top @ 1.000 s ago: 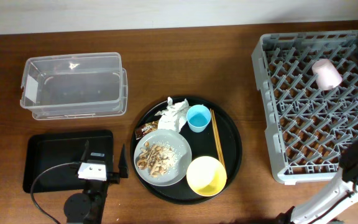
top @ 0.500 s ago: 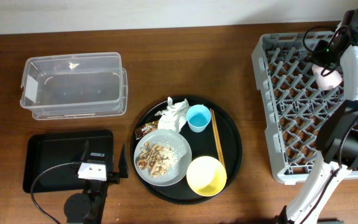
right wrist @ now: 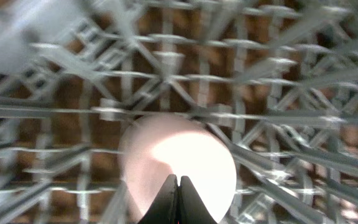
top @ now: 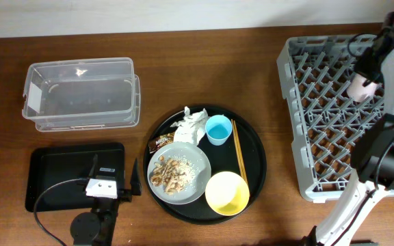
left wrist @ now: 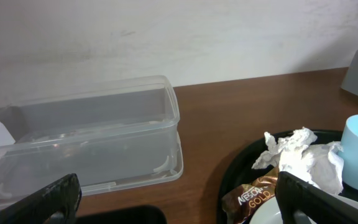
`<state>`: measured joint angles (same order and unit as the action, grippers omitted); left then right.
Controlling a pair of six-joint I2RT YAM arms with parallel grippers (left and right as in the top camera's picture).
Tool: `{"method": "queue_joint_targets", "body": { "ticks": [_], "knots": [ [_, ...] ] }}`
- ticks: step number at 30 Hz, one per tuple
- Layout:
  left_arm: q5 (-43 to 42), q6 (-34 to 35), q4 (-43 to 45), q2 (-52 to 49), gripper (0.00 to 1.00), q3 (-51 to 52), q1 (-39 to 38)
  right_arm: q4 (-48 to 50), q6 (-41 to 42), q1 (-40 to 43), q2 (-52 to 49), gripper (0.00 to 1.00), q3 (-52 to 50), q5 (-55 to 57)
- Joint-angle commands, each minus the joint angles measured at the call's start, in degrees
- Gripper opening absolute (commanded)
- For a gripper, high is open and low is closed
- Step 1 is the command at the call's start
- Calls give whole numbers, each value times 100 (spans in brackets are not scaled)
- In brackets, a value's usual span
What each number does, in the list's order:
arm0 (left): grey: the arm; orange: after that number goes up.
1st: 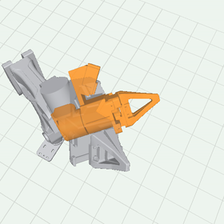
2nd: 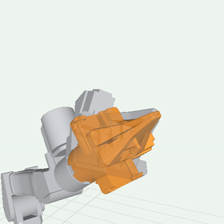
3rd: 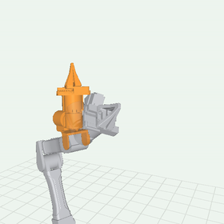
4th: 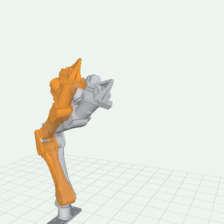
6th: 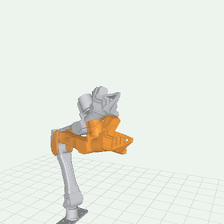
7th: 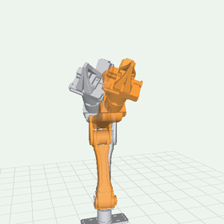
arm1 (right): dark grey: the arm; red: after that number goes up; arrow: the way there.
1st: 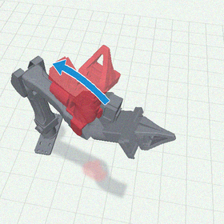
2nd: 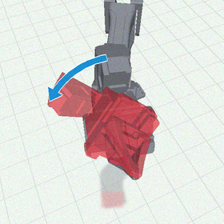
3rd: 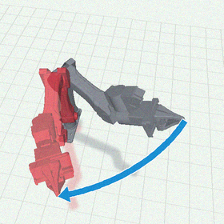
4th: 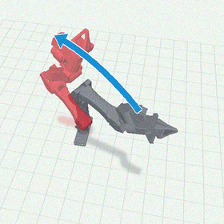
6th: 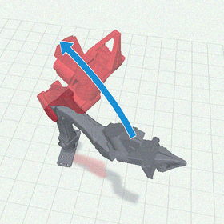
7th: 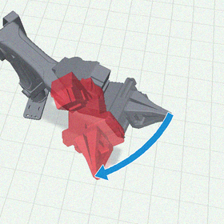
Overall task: Sort waste into correct bins and load items into the dishwasher rack
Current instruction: 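Lift the right gripper away from the rack toward the tray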
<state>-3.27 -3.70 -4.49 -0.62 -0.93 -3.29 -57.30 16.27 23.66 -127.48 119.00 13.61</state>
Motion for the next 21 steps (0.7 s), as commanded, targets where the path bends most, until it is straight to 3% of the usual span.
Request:
{"method": "queue_joint_targets", "body": {
  "ticks": [1,5,10,18,21],
  "knots": [
    [-83,-92,13,28,99,46,31,-157,146,214,372,4,-61,361],
    [-83,-92,13,28,99,46,31,-328,190,234,468,4,-59,293],
    [-83,-92,13,28,99,46,31,-555,179,219,568,4,-59,-817],
    [-83,-92,13,28,99,46,31,-981,2,136,1956,4,-61,-2712],
    [-83,-92,13,28,99,46,31,-1366,-186,-114,2546,4,-61,-2796]
  ]
}}
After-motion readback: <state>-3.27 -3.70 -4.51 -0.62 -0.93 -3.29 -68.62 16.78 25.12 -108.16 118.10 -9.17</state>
